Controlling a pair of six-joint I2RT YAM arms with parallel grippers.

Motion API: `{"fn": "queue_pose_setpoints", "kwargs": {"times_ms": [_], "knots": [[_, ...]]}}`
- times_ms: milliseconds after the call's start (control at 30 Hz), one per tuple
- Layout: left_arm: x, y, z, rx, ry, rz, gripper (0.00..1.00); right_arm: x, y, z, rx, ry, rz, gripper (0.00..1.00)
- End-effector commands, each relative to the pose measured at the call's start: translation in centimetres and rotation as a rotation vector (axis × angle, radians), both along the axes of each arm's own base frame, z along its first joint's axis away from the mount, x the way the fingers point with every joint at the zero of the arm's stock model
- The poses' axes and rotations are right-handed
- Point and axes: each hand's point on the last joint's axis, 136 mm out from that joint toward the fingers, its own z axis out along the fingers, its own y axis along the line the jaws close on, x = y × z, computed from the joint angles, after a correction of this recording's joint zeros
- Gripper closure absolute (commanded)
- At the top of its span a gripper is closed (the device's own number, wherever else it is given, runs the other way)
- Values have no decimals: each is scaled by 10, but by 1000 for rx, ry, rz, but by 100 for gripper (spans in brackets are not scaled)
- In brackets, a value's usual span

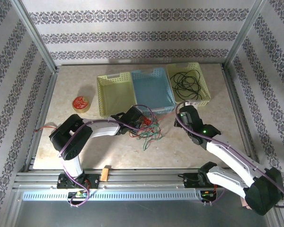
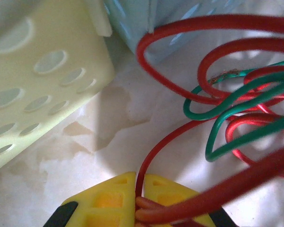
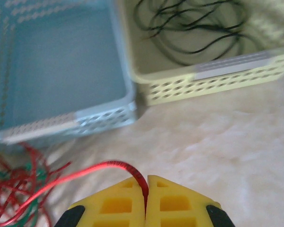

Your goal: Untangle the cables

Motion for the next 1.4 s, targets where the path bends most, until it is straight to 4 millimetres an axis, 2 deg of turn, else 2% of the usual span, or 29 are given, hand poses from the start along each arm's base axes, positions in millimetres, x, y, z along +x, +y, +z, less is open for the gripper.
{"fn": "queue_pose_setpoints", "kwargs": {"times_ms": [0,167,267,433,667,733,800,867,1000,1100,1167,1233,1367], "knots": [[-22,25,-12,94,49,22,100,0,-58,19,0,-70,-239,100],[-27,32,-15,102,55,33,100,-6,-116,42,127,-139,-427,100],[-28,33,-15,99,53,35,100,-11,-134,54,131,-163,-473,100],[-29,32,-13,91,49,29,100,-10,-137,58,154,-162,-470,100],[-42,30,-11,15,69,-11,100,-7,-124,28,181,-66,-429,100],[-45,32,-9,1,70,-8,89,-8,-123,24,161,-57,-426,100],[-50,39,-9,-13,79,10,64,-9,-125,25,134,-60,-428,100],[-53,47,-11,-18,90,33,50,-10,-129,28,101,-62,-434,100],[-57,69,-19,2,113,119,50,-13,-142,32,11,-59,-468,100],[-57,77,-19,20,113,154,51,-14,-148,37,-32,-61,-482,100],[-56,71,-14,-11,106,134,50,-12,-146,40,-31,-72,-467,100],[-56,54,1,-84,89,60,41,-7,-137,40,-7,-68,-420,100],[-54,15,58,-215,-14,-117,23,4,-111,31,6,-39,-296,100]]}}
